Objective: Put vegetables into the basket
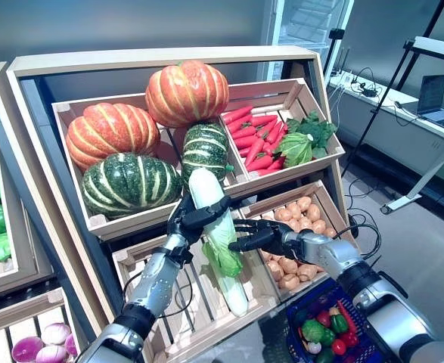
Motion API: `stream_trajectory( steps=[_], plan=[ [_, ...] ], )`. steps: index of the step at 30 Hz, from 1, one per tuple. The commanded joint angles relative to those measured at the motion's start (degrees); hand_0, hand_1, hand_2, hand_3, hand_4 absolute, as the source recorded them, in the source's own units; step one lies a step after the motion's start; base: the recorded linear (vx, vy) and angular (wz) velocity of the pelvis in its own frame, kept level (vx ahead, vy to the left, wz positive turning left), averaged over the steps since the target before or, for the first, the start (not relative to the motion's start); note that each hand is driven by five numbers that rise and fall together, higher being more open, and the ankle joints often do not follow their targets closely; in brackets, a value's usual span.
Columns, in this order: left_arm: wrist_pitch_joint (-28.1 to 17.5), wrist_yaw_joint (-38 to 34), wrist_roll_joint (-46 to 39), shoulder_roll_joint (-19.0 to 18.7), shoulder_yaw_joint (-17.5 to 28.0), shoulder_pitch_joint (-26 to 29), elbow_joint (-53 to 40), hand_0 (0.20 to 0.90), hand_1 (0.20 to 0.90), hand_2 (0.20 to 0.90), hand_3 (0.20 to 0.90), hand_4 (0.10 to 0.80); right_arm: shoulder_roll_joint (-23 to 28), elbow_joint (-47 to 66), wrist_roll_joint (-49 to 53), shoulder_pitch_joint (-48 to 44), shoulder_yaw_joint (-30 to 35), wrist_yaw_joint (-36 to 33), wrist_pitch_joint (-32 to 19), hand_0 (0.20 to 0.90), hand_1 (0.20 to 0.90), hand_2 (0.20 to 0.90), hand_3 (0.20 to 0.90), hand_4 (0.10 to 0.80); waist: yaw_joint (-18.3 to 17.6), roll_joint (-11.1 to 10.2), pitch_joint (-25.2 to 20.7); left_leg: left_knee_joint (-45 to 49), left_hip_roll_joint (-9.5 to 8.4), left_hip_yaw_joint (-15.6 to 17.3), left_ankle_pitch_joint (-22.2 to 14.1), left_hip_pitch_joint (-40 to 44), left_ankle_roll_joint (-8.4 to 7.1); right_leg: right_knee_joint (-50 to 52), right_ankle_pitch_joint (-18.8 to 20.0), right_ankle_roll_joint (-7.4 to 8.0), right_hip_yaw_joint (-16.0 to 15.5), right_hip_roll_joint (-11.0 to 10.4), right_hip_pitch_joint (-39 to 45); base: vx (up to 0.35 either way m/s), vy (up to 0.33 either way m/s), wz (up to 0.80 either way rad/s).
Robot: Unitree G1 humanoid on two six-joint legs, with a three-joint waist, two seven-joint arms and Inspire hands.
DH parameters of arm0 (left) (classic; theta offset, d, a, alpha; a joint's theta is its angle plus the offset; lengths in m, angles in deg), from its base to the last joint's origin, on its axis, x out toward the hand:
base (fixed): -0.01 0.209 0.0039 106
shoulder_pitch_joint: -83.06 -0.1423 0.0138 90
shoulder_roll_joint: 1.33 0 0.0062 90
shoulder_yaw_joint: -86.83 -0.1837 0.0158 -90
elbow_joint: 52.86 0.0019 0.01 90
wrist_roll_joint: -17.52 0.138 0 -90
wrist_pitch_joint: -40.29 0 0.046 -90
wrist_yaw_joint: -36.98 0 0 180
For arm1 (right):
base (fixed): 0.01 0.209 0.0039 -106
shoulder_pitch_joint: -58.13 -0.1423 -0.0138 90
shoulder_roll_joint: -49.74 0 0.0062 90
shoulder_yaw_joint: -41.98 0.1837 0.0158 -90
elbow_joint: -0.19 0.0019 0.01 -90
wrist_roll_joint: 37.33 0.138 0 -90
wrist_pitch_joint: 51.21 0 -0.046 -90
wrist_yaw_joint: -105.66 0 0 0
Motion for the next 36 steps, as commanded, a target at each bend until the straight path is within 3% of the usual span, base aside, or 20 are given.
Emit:
stream_trajectory(
  steps=[1, 9, 24, 30, 36],
  plan=[
    [-3.7, 9.6, -4.5, 13.3, -7.8, 13.2, -7.6, 0.300, 0.300, 0.300, 0.300, 0.400, -4.9, -5.1, -7.9, -16.2, -0.9, -14.3, -10.4, 0.900, 0.900, 0.900, 0.900, 0.800, 0.9, 1.7, -2.7, -0.2, 1.06, -2.9, -3.3, -0.1, -0.38, -3.2, 7.7, -2.26, 3.6, -0.5, -4.6, 0.000, 0.000, 0.00],
    [-3.7, 7.8, -4.0, 13.1, -7.4, 13.5, -9.7, 0.300, 0.300, 0.300, 0.300, 0.400, -4.5, -0.6, -18.0, -17.0, -2.1, -21.3, -8.0, 0.900, 0.900, 0.900, 0.900, 0.800, 0.9, 1.8, -2.2, -0.2, 0.97, -3.0, -3.3, -0.1, -0.29, -3.2, 7.6, -2.28, 3.8, -0.6, -4.6, 0.000, 0.000, 0.00],
    [-2.0, 7.9, -3.2, 13.3, -6.0, 13.7, -11.0, 0.300, 0.300, 0.300, 0.300, 0.400, -4.6, 0.8, -27.4, -15.2, -3.0, -20.8, -5.0, 0.900, 0.900, 0.900, 0.900, 0.800, 1.0, 1.6, -2.0, -0.2, 1.07, -2.8, -3.5, 0.2, -0.28, -3.2, 7.4, -2.19, 3.6, -0.7, -4.2, 0.000, 0.000, 0.00],
    [-1.2, 9.0, -3.0, 12.9, -5.1, 13.8, -11.3, 0.300, 0.300, 0.300, 0.300, 0.400, -5.8, 0.8, -19.7, -13.3, -2.8, -17.0, -3.2, 0.900, 0.900, 0.900, 0.900, 0.800, 1.2, 1.6, -1.9, -0.2, 1.07, -2.9, -3.5, 0.2, -0.28, -3.2, 7.3, -2.28, 3.6, -0.7, -4.2, 0.000, 0.000, 0.00],
    [1.8, 15.2, -4.2, 12.5, -5.1, 14.3, -11.4, 0.300, 0.300, 0.300, 0.300, 0.400, -7.8, -4.7, -1.4, -10.8, -1.2, -5.6, -2.5, 0.900, 0.900, 0.900, 0.900, 0.800, 1.7, 1.5, -2.4, -0.2, 1.14, -2.8, -3.6, 0.5, -0.38, -3.5, 7.3, -2.30, 2.8, -0.8, -3.6, 0.000, 0.000, 0.00]
  ],
)
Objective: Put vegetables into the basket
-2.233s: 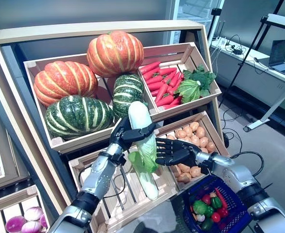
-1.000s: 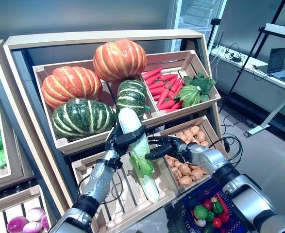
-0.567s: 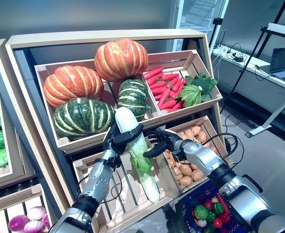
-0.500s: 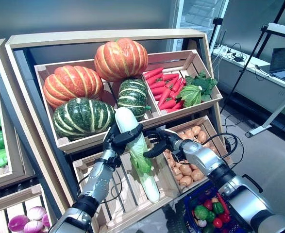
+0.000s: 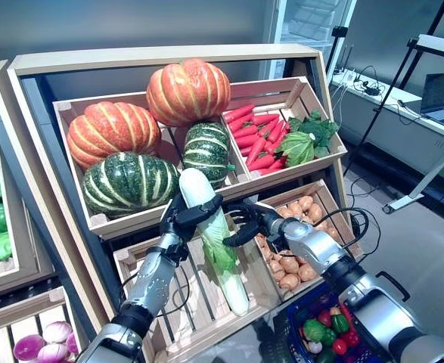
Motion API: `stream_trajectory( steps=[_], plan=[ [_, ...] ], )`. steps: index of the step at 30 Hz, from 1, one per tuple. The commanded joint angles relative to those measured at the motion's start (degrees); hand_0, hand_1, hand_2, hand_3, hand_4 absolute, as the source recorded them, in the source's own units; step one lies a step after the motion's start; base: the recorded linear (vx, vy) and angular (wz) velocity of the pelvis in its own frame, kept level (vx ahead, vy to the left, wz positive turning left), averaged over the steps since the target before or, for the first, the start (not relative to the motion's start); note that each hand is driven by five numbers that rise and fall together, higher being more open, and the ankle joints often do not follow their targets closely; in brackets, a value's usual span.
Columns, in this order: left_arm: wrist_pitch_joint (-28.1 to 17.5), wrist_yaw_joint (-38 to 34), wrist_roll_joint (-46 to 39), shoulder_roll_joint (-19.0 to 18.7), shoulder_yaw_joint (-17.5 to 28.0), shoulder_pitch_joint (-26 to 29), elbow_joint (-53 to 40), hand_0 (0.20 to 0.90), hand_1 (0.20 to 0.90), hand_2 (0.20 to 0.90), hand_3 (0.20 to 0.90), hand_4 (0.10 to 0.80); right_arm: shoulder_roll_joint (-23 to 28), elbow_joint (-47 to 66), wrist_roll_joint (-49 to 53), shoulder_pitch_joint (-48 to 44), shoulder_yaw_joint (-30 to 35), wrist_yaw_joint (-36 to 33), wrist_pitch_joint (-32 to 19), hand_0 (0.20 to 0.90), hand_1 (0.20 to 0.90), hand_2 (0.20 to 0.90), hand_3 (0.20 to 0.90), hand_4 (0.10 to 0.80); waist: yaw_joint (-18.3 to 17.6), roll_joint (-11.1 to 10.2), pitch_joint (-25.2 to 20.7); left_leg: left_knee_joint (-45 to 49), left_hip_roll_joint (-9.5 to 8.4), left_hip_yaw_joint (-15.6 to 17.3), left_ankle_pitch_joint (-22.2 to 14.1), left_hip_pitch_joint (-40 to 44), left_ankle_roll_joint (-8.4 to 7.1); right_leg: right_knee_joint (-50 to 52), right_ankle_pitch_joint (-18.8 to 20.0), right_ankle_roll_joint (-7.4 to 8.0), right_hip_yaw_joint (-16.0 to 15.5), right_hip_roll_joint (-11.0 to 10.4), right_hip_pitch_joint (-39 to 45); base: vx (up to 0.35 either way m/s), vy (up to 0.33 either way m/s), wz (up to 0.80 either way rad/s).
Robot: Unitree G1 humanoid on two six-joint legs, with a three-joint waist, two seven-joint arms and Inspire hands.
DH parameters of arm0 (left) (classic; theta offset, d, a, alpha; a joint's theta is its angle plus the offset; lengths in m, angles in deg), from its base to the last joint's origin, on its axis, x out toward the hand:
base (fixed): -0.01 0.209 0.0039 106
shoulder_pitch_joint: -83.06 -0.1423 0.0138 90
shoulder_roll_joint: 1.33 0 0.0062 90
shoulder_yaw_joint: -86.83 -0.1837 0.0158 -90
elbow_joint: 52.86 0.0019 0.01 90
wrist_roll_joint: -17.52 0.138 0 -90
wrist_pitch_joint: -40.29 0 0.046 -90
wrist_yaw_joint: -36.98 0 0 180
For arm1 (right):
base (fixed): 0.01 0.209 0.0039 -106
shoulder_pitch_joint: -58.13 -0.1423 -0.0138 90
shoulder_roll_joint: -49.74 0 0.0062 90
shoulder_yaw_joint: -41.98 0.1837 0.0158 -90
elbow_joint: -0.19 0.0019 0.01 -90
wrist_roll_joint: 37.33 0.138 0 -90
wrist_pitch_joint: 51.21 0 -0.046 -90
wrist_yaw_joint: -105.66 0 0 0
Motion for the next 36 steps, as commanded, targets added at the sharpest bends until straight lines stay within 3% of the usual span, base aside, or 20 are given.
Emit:
stream_trajectory(
  steps=[1, 5, 12, 25, 26, 27, 28, 36],
  plan=[
    [1.0, 20.1, -5.2, 12.7, -7.7, 14.6, -11.6, 0.300, 0.300, 0.300, 0.300, 0.400, -4.6, -9.9, 11.2, -8.5, 2.4, 5.4, -3.4, 0.900, 0.900, 0.900, 0.900, 0.800, 1.9, 1.3, -2.7, -0.2, 1.26, -2.4, -3.7, 0.9, -0.44, -3.4, 7.4, -2.34, 2.7, -0.7, -3.5, 0.000, 0.000, 0.00],
    [3.5, 23.9, -7.5, 12.5, -8.5, 14.9, -11.4, 0.300, 0.300, 0.300, 0.300, 0.400, -4.6, -13.5, 18.1, -8.2, 3.8, 13.6, -3.6, 0.900, 0.900, 0.900, 0.900, 0.800, 2.3, 1.5, -3.2, -0.2, 1.26, -2.8, -3.7, 0.8, -0.63, -3.6, 7.5, -2.26, 2.0, -0.7, -3.3, 0.013, 0.004, 0.05],
    [7.0, 30.9, -8.3, 11.4, -11.0, 14.5, -12.2, 0.300, 0.300, 0.300, 0.300, 0.400, -2.2, -18.5, 26.8, -8.7, 6.6, 32.2, 1.3, 0.900, 0.900, 0.900, 0.900, 0.800, 2.9, 1.6, -4.2, -0.2, 1.11, -3.7, -3.8, 0.0, -0.96, -3.7, 7.7, -1.99, 1.2, -0.8, -3.7, -0.001, 0.005, 0.07],
    [11.5, 33.0, -10.8, 11.2, -13.2, 13.7, -11.7, 0.300, 0.300, 0.300, 0.300, 0.400, -1.1, -15.4, 36.5, -11.3, 7.4, 49.6, -1.5, 0.900, 0.900, 0.900, 0.900, 0.800, 3.2, 1.6, -4.7, -0.2, 0.65, -4.9, -4.2, -0.6, -0.63, -3.5, 7.4, -1.92, 1.4, -0.8, -4.2, -0.005, 0.003, 0.07],
    [11.7, 33.5, -11.2, 11.3, -13.3, 13.7, -11.1, 0.300, 0.300, 0.300, 0.300, 0.400, -1.5, -15.2, 37.6, -11.4, 7.7, 49.0, -2.0, 0.684, 0.684, 0.684, 0.684, 0.656, 3.3, 1.6, -4.8, -0.2, 0.63, -5.0, -4.3, -0.5, -0.57, -3.5, 7.3, -1.90, 1.5, -0.8, -4.2, 0.008, 0.007, 0.07],
    [11.8, 33.5, -11.4, 11.7, -13.5, 13.6, -10.8, 0.300, 0.300, 0.300, 0.300, 0.400, -1.8, -15.3, 37.8, -11.6, 8.0, 48.4, -2.6, 0.408, 0.408, 0.408, 0.408, 0.472, 3.2, 1.6, -4.9, -0.2, 0.61, -5.0, -4.3, -0.6, -0.57, -3.5, 7.2, -1.87, 1.5, -0.9, -4.2, 0.009, 0.004, 0.06],
    [11.7, 33.6, -11.5, 11.9, -13.6, 13.5, -10.4, 0.300, 0.300, 0.300, 0.300, 0.400, -1.9, -15.3, 38.2, -11.6, 8.0, 47.6, -3.1, 0.300, 0.300, 0.300, 0.300, 0.400, 3.2, 1.6, -4.9, -0.2, 0.63, -4.9, -4.4, -0.5, -0.55, -3.5, 7.3, -1.85, 1.5, -0.9, -4.2, 0.000, 0.000, 0.00],
    [11.4, 33.8, -11.2, 12.6, -14.0, 12.5, -9.1, 0.300, 0.300, 0.300, 0.300, 0.400, -3.6, -13.4, 42.3, -10.7, 8.7, 41.2, -4.2, 0.300, 0.300, 0.300, 0.300, 0.400, 2.7, 1.8, -4.8, -0.2, 0.71, -4.3, -4.3, -0.5, -0.47, -3.6, 7.3, -1.84, 1.8, -0.9, -4.4, 0.000, 0.000, 0.00]
  ],
)
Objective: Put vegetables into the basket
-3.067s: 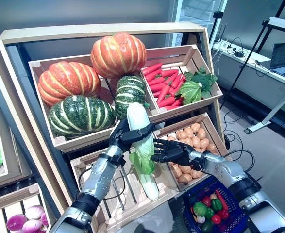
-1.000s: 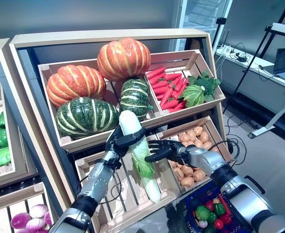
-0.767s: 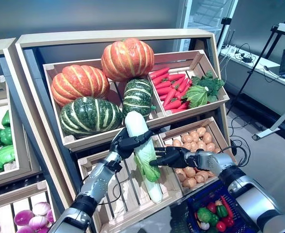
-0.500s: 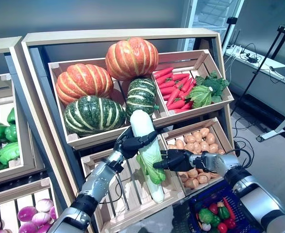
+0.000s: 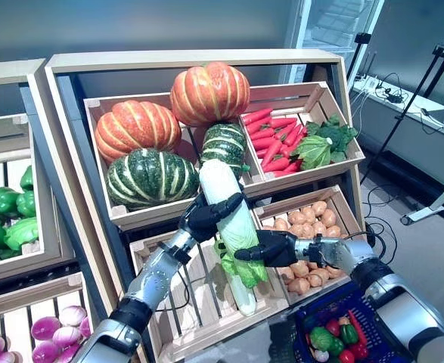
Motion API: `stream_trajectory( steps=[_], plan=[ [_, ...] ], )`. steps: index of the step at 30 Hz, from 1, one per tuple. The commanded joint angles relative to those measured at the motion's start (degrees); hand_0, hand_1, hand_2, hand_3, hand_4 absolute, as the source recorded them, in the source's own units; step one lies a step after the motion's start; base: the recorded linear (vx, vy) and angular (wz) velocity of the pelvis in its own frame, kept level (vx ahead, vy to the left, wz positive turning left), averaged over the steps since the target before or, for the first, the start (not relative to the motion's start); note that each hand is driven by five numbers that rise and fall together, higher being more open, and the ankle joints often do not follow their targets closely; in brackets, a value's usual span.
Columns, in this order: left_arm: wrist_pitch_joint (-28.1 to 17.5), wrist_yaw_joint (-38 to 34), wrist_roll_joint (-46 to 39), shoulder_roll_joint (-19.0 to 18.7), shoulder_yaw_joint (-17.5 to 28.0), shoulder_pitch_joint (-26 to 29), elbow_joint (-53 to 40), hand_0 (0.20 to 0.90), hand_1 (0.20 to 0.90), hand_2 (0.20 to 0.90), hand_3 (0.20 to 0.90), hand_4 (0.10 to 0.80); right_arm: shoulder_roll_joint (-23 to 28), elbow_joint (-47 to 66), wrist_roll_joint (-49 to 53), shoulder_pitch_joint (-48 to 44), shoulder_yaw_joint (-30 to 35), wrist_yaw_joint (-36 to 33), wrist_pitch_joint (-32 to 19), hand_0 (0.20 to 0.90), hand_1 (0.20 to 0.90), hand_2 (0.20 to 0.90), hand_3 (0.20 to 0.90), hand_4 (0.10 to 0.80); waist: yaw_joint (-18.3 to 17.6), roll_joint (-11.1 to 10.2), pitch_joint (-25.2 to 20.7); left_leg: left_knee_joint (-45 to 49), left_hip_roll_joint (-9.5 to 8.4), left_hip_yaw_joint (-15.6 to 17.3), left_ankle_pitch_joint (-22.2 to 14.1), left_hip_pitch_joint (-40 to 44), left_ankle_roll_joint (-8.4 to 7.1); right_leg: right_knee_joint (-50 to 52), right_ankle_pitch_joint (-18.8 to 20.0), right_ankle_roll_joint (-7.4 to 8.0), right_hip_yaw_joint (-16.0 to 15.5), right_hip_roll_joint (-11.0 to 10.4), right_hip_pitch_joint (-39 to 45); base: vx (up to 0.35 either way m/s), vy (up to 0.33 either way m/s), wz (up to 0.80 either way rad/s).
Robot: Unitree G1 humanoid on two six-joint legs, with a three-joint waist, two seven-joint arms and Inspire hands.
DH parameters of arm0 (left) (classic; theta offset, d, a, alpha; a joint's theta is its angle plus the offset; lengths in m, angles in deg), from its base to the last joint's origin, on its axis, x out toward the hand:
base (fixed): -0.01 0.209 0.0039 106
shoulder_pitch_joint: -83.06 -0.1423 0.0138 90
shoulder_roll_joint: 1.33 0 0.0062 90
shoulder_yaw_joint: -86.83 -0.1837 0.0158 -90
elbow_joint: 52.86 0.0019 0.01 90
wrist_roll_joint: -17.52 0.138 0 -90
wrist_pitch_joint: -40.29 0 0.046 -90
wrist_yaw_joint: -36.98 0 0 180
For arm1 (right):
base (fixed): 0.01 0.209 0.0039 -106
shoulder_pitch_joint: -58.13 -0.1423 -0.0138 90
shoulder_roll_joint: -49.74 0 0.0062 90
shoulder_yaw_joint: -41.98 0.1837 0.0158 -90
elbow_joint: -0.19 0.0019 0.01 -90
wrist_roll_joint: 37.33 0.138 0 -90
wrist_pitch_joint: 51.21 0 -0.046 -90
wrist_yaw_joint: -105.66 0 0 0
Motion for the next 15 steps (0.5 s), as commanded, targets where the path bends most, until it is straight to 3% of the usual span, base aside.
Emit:
stream_trajectory(
  steps=[1, 13, 14, 15],
  plan=[
    [0.9, 9.2, -0.5, 13.5, -12.4, 11.4, -3.5, 0.300, 0.300, 0.300, 0.300, 0.400, -12.2, 1.3, 18.9, -11.6, 7.3, -2.3, -7.9, 0.300, 0.300, 0.300, 0.300, 0.400, 1.4, 1.9, -3.6, 0.0, 1.51, -0.6, -5.5, 1.1, -0.82, -2.4, 7.1, -2.08, 2.8, -0.7, -5.5, 0.000, 0.000, 0.00],
    [1.1, 7.0, 1.4, 12.6, -11.5, 10.1, -3.3, 0.300, 0.300, 0.300, 0.300, 0.400, -11.4, 2.5, 16.9, -10.3, 8.2, -6.3, -9.7, 0.300, 0.300, 0.300, 0.300, 0.400, 1.0, 1.9, -3.3, 0.0, 1.58, 0.0, -5.6, 1.5, -0.69, -2.3, 7.2, -2.10, 3.0, -0.7, -5.4, 0.001, 0.000, 0.00],
    [1.2, 6.7, 2.3, 12.3, -11.4, 9.8, -3.2, 0.528, 0.528, 0.528, 0.528, 0.552, -11.0, 2.6, 16.4, -10.1, 8.1, -7.0, -10.1, 0.300, 0.300, 0.300, 0.300, 0.400, 1.0, 1.9, -3.2, 0.0, 1.61, 0.1, -5.6, 1.6, -0.69, -2.3, 7.2, -2.07, 3.0, -0.7, -5.5, 0.000, 0.000, 0.00],
    [1.2, 6.2, 3.0, 12.1, -11.3, 9.6, -3.0, 0.860, 0.860, 0.860, 0.860, 0.773, -10.7, 2.7, 16.1, -9.9, 8.1, -7.4, -10.3, 0.300, 0.300, 0.300, 0.300, 0.400, 0.9, 1.9, -3.2, 0.0, 1.62, 0.2, -5.6, 1.6, -0.69, -2.3, 7.3, -2.04, 3.1, -0.7, -5.5, 0.011, -0.001, -0.03]
  ],
)
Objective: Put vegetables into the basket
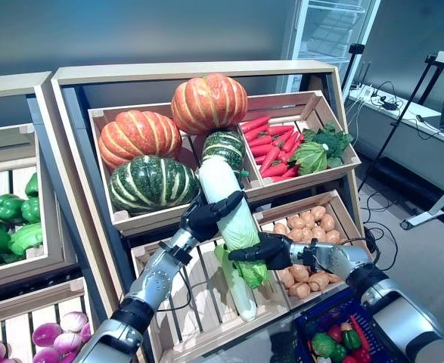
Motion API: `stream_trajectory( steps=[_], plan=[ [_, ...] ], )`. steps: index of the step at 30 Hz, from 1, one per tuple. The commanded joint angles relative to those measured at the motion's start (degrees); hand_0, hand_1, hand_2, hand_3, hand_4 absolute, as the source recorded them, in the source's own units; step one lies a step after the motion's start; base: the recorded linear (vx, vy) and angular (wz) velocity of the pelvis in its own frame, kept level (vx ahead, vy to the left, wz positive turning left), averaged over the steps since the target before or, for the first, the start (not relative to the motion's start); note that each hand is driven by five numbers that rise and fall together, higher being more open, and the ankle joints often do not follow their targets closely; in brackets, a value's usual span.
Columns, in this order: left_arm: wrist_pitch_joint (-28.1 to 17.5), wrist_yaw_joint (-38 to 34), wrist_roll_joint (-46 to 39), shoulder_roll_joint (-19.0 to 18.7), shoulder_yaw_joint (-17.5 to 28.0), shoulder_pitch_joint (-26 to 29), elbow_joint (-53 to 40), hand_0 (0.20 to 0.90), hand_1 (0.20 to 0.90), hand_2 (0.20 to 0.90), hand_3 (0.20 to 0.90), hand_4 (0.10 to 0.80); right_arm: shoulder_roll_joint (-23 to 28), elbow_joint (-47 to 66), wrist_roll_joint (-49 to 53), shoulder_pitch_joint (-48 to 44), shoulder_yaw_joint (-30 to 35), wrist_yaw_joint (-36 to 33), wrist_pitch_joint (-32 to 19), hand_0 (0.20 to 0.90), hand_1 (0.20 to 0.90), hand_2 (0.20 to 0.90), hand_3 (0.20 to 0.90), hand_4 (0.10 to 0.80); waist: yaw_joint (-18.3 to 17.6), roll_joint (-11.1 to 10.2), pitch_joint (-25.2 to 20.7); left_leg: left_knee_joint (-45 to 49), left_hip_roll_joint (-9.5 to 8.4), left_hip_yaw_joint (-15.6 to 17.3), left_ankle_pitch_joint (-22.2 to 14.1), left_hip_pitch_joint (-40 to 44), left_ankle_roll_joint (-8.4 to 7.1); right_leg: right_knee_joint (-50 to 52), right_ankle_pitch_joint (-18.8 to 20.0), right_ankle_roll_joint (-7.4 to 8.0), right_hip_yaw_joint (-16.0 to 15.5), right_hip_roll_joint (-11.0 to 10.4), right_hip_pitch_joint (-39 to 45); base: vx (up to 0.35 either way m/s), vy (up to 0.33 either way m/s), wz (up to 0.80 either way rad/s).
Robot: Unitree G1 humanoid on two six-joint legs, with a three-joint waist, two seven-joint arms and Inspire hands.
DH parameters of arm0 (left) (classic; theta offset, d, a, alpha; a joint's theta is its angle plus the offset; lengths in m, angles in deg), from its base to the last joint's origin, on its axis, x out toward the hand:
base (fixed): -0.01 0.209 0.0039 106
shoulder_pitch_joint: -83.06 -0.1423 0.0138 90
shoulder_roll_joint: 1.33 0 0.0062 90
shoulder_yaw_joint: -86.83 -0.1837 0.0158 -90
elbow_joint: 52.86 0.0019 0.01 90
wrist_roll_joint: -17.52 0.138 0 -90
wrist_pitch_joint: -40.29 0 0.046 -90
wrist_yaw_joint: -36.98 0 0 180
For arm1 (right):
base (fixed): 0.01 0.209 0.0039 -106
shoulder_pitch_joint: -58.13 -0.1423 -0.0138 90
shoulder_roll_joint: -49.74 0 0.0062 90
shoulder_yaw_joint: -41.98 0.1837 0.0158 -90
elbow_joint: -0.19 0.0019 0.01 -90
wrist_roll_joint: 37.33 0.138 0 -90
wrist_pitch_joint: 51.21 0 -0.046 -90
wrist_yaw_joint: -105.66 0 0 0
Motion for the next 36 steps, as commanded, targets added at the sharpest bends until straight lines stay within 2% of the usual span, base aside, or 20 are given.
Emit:
stream_trajectory(
  steps=[1, 6, 11, 13, 22, 25, 28, 32, 33, 36],
  plan=[
    [1.7, 5.4, 4.2, 11.4, -11.1, 9.3, -2.7, 0.900, 0.900, 0.900, 0.900, 0.800, -8.8, 1.9, 12.5, -11.2, 8.5, -4.1, -10.1, 0.300, 0.300, 0.300, 0.300, 0.400, 1.0, 1.4, -1.7, 0.0, 1.61, -0.2, -5.6, 1.6, -0.67, -2.3, 7.3, -2.06, 2.1, -0.7, -5.2, 0.009, 0.001, -0.03],
    [-0.3, 2.6, 10.9, 7.8, -8.6, 7.6, -1.3, 0.900, 0.900, 0.900, 0.900, 0.800, -5.8, 3.5, 11.7, -8.4, 9.3, -7.3, -12.4, 0.300, 0.300, 0.300, 0.300, 0.400, 0.6, 1.6, -1.3, 0.0, 1.86, 0.5, -5.4, 1.9, -0.75, -2.3, 7.4, -1.85, 2.4, -0.7, -5.4, 0.008, 0.009, -0.06],
    [-5.5, -4.1, 21.8, 2.0, -4.8, 6.8, -0.9, 0.900, 0.900, 0.900, 0.900, 0.800, -1.9, 6.5, 9.8, -2.6, 11.3, -13.6, -15.3, 0.300, 0.300, 0.300, 0.300, 0.400, -0.1, 1.8, -1.0, 0.0, 2.24, 1.3, -5.1, 2.1, -0.81, -2.4, 7.8, -1.58, 3.1, -0.5, -5.6, 0.001, 0.004, -0.08],
    [-8.2, -6.4, 26.5, -1.6, -2.6, 6.4, -0.2, 0.900, 0.900, 0.900, 0.900, 0.800, 0.5, 7.6, 8.3, 1.4, 13.0, -14.7, -16.9, 0.300, 0.300, 0.300, 0.300, 0.400, -0.6, 2.0, -0.7, 0.0, 2.56, 1.9, -4.7, 2.1, -0.89, -2.4, 8.0, -1.44, 3.7, -0.4, -5.9, -0.023, 0.010, -0.19],
    [-15.5, -16.7, 37.3, -10.2, 3.1, 6.7, 2.3, 0.900, 0.900, 0.900, 0.900, 0.800, 6.4, 12.0, 8.3, 13.9, 20.0, -18.3, -20.4, 0.300, 0.300, 0.300, 0.300, 0.400, -3.1, 2.3, 0.6, 0.0, 3.29, 3.8, -3.9, 2.1, -1.12, -2.3, 8.6, -1.05, 5.1, -0.1, -6.6, -0.026, -0.001, -0.17],
    [-17.7, -23.6, 44.3, -12.0, 4.9, 7.2, 3.7, 0.900, 0.900, 0.900, 0.900, 0.800, 7.5, 11.9, 8.0, 16.5, 22.6, -18.5, -21.5, 0.300, 0.300, 0.300, 0.300, 0.400, -3.9, 2.3, 1.1, 0.0, 3.41, 4.3, -3.8, 2.2, -1.12, -2.2, 8.6, -1.02, 5.5, 0.0, -6.6, -0.017, -0.004, -0.15],
    [-18.3, -35.1, 54.6, -14.7, 6.7, 8.6, 7.4, 0.900, 0.900, 0.900, 0.900, 0.800, 8.9, 11.6, 8.6, 18.4, 24.9, -18.7, -21.2, 0.300, 0.300, 0.300, 0.300, 0.400, -4.8, 2.3, 1.4, 0.0, 3.41, 4.8, -3.7, 2.3, -1.14, -2.1, 8.4, -0.99, 6.1, 0.1, -6.7, -0.013, 0.002, -0.15],
    [-18.8, -52.6, 76.1, -19.3, 7.1, 10.7, 9.8, 0.900, 0.900, 0.900, 0.900, 0.800, 10.1, 10.9, 9.8, 21.7, 27.8, -19.3, -21.7, 0.300, 0.300, 0.300, 0.300, 0.400, -5.7, 2.3, 2.0, 0.0, 3.49, 5.4, -3.5, 2.5, -1.24, -2.0, 8.3, -0.93, 6.7, 0.3, -6.9, -0.013, -0.004, -0.14],
    [-18.7, -53.3, 77.4, -19.7, 7.0, 10.7, 9.7, 0.900, 0.900, 0.900, 0.900, 0.800, 10.1, 10.9, 9.7, 22.4, 28.1, -18.9, -21.8, 0.300, 0.300, 0.300, 0.300, 0.400, -5.7, 2.3, 2.0, 0.0, 3.50, 5.5, -3.5, 2.5, -1.25, -2.0, 8.3, -0.90, 6.7, 0.3, -6.9, -0.019, -0.010, -0.17],
    [-17.3, -57.9, 88.2, -22.8, 5.1, 11.0, 8.0, 0.900, 0.900, 0.900, 0.900, 0.800, 9.8, 10.0, 10.6, 26.4, 30.5, -20.7, -22.7, 0.300, 0.300, 0.300, 0.300, 0.400, -6.3, 2.4, 2.4, 0.4, 3.57, 6.1, -3.7, 2.5, -1.30, -2.0, 8.3, -0.75, 7.3, 0.4, -7.0, -0.008, -0.023, -0.17]
  ],
)
